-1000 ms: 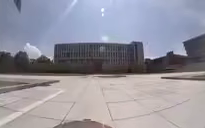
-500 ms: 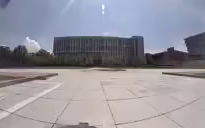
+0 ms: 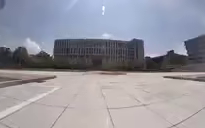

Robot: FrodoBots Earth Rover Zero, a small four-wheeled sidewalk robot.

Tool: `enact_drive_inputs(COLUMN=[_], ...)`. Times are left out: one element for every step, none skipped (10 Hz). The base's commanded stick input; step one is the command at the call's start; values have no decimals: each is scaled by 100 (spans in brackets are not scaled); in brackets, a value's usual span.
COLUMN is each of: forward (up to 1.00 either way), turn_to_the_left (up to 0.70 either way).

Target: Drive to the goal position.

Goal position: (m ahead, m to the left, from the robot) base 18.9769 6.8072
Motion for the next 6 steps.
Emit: enact_drive_inputs(forward=[50, 50, 50, 50, 50, 50], turn_to_the_left=[1, 1, 1, 1, 1, 1])
